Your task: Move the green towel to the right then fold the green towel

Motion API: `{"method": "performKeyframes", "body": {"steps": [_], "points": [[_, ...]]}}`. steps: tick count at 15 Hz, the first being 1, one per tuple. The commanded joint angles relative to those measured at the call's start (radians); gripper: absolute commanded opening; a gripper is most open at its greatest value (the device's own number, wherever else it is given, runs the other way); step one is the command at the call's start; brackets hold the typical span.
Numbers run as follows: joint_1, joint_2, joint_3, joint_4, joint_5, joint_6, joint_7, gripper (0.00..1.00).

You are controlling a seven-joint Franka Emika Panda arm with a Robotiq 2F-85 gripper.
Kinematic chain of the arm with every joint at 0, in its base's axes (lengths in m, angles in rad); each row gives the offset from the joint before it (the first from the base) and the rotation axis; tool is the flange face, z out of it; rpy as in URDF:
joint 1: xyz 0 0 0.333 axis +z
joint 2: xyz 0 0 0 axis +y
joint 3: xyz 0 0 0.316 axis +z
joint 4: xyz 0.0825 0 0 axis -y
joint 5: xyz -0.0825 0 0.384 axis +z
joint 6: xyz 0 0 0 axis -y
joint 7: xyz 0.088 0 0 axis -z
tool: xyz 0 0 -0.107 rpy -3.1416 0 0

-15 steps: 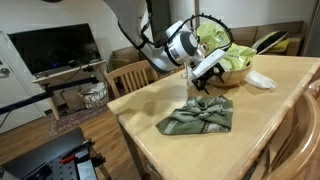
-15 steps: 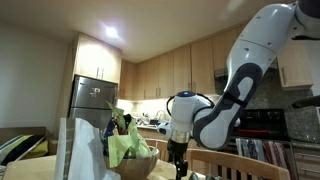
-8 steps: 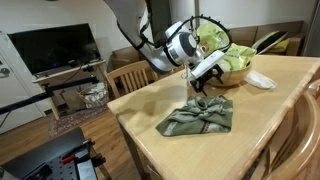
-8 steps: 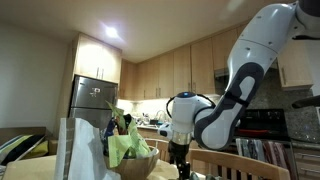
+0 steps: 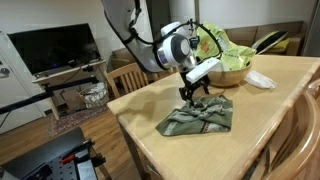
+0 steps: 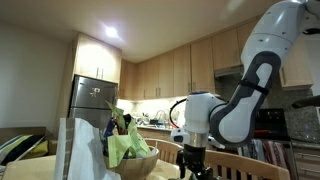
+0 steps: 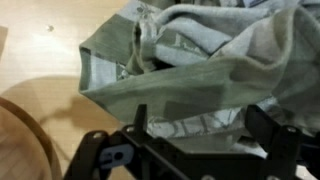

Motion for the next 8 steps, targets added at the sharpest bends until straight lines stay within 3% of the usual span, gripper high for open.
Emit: {"method": "performKeyframes", "body": {"steps": [1, 5, 8], "points": [[-0.025, -0.103, 0.014, -0.098, 0.052, -0.051, -0.117, 1.0], [-0.026, -0.151, 0.009, -0.134, 0.112, -0.11, -0.205, 1.0], [-0.084, -0.179, 0.083, -0.168, 0.238, -0.212, -0.394, 1.0]]}}
